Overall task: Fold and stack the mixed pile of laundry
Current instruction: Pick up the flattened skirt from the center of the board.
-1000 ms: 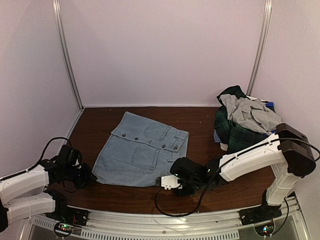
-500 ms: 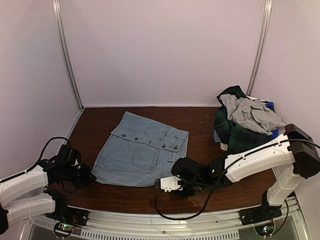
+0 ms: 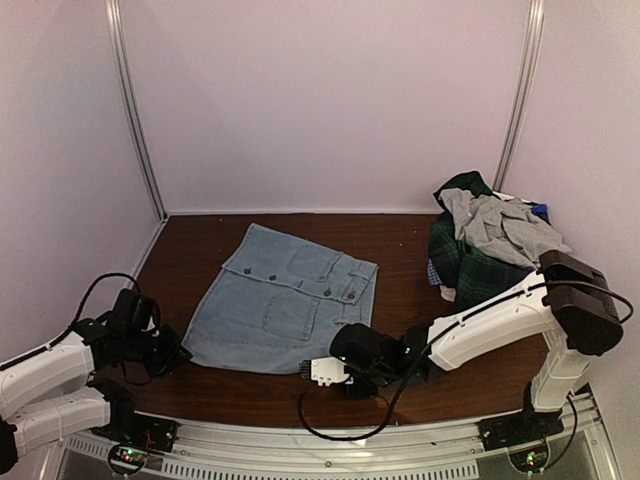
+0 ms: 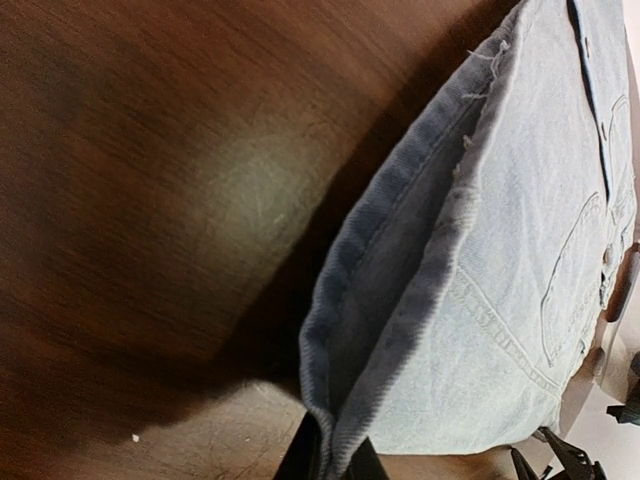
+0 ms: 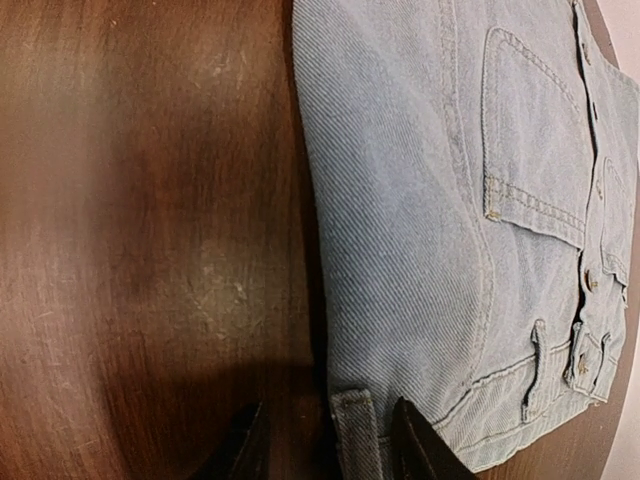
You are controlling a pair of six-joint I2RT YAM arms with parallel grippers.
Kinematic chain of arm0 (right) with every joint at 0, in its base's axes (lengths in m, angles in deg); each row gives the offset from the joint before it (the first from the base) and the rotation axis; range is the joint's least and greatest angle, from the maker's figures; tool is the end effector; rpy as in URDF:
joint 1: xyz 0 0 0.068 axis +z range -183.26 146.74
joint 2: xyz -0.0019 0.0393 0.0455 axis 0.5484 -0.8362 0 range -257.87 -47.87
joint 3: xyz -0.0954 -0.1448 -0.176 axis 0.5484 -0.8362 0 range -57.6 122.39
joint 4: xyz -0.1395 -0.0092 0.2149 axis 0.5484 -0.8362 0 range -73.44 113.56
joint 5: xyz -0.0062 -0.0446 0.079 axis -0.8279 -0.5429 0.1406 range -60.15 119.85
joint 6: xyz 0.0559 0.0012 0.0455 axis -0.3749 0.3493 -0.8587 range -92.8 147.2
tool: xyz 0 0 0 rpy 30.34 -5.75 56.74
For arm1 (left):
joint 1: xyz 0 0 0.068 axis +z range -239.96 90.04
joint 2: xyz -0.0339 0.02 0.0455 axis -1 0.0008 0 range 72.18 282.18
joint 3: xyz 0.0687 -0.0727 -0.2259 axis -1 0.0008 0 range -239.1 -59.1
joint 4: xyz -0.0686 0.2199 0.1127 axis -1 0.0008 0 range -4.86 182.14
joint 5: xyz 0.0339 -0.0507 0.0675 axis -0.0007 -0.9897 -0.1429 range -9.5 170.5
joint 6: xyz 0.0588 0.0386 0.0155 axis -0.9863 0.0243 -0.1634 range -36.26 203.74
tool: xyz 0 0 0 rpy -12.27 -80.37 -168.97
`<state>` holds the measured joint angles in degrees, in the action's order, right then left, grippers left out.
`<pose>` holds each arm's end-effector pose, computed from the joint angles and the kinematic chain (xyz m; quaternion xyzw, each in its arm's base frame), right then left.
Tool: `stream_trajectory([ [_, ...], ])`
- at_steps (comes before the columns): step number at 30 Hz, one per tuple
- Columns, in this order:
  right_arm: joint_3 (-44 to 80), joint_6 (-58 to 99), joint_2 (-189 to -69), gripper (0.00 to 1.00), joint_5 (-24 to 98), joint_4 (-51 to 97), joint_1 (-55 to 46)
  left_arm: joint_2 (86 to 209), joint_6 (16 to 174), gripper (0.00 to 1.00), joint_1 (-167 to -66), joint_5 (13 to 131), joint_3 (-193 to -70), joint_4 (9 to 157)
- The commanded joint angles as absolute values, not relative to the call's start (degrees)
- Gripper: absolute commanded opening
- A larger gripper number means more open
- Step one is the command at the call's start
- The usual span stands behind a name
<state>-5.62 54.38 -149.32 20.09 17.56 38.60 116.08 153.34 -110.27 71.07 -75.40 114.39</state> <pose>0.1165 0.3234 0.0935 -0.7073 0.6369 0.0373 0.3045 0.1484 -0.0654 0.1090 -0.3769 0.8780 -0.2566 0.1455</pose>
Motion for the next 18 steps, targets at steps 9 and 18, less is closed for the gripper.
stream_trajectory([
  [9,-10.6,51.1,-149.9,0.33,14.9,9.8,37.8,115.4,153.2,0.06,-109.9,73.0,-78.8,116.6],
  [18,-7.0,51.4,-152.8,0.00,12.1,8.3,37.7,115.8,150.9,0.00,-109.9,72.4,-80.3,116.7],
])
